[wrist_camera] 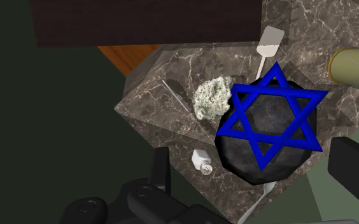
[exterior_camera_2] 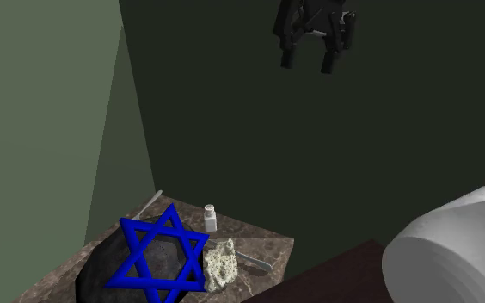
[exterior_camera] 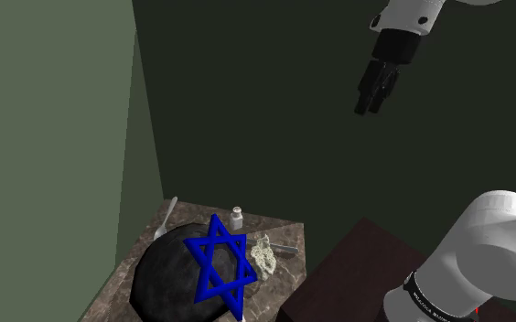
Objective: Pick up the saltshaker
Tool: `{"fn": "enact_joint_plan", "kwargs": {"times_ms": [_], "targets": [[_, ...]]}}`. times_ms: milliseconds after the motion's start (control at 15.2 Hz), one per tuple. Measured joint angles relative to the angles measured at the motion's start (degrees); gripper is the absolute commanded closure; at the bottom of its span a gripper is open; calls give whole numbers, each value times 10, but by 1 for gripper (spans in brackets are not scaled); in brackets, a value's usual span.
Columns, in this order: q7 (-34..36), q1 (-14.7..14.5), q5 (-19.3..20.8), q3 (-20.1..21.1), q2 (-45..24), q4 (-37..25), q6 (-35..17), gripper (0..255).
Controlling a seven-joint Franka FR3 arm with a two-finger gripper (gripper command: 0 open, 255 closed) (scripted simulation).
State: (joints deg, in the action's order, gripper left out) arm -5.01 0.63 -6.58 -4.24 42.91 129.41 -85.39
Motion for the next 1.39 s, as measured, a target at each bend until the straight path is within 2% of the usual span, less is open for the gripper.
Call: {"fn": "enact_joint_plan", "kwargs": {"times_ms": [198,594,924,1386], "targets": [[4,-1,-2,6,-5,16,-22,0],[21,-9,-10,36,-57,75,-137,0],[36,-16,-15,61,-125,105,-238,0],[62,-23,-12,92,-253,111,-376,0]]}}
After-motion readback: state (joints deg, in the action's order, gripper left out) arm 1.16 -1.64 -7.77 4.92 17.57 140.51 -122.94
